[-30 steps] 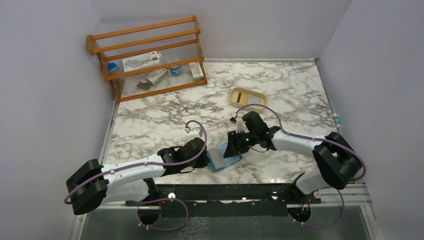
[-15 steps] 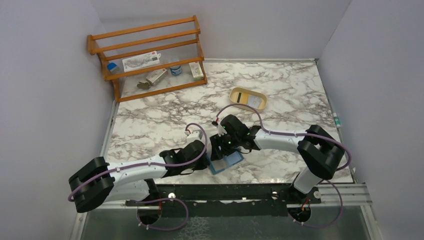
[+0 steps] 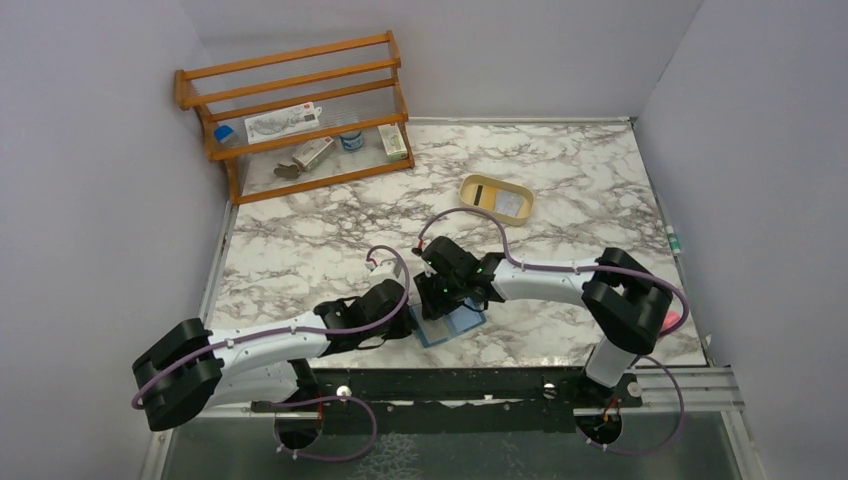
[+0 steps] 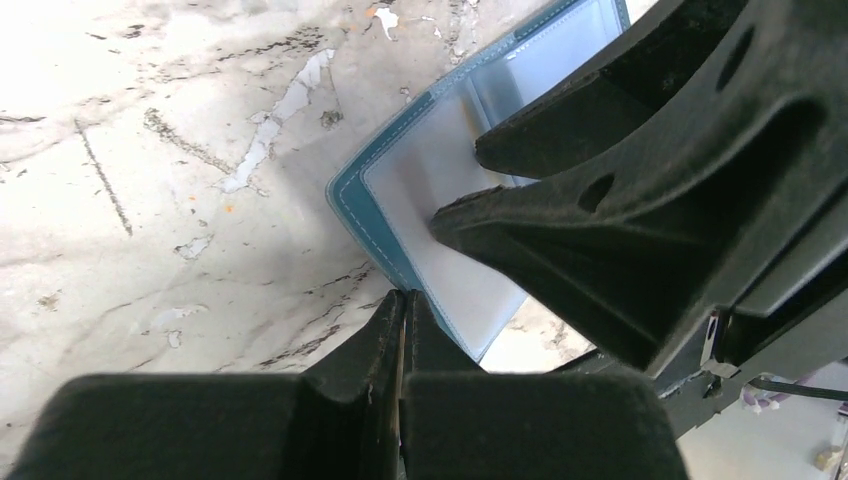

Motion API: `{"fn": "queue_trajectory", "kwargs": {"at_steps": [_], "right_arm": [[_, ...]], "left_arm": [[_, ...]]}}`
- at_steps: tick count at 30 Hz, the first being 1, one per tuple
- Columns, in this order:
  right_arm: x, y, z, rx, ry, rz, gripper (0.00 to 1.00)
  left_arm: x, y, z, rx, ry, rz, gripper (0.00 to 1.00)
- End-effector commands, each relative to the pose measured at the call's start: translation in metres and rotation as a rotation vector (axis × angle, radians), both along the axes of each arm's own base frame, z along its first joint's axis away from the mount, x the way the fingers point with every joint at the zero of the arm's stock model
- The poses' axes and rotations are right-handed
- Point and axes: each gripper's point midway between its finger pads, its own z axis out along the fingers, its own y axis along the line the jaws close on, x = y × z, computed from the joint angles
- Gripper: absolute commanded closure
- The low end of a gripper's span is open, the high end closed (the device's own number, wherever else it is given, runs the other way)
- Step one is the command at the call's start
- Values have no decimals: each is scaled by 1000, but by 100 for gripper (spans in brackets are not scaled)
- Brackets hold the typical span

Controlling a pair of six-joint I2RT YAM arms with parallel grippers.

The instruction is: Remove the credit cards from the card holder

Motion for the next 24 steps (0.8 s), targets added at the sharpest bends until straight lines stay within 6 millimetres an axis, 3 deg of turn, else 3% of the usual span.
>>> {"fn": "queue_trajectory", "kwargs": {"at_steps": [1, 12, 14, 15, 19, 24], "right_arm": [[-8, -24, -24, -134, 19, -21, 65], [-6, -36, -24, -191, 1, -41, 97], [-6, -36, -21, -195, 0, -42, 99], [-4, -36, -19, -197, -11, -48, 96], [-3, -25, 8, -147, -56, -37, 67], [-3, -19, 31, -180, -124, -28, 61]], "left_arm": [[0, 1, 5, -33, -1, 4, 100], [1, 2, 8, -38, -5, 8, 100], [2, 2, 8, -36, -5, 9, 100], [1, 2, 8, -35, -5, 7, 100], [2, 1, 11, -31, -6, 2, 100], [6, -1, 17, -27, -19, 0, 100]]}}
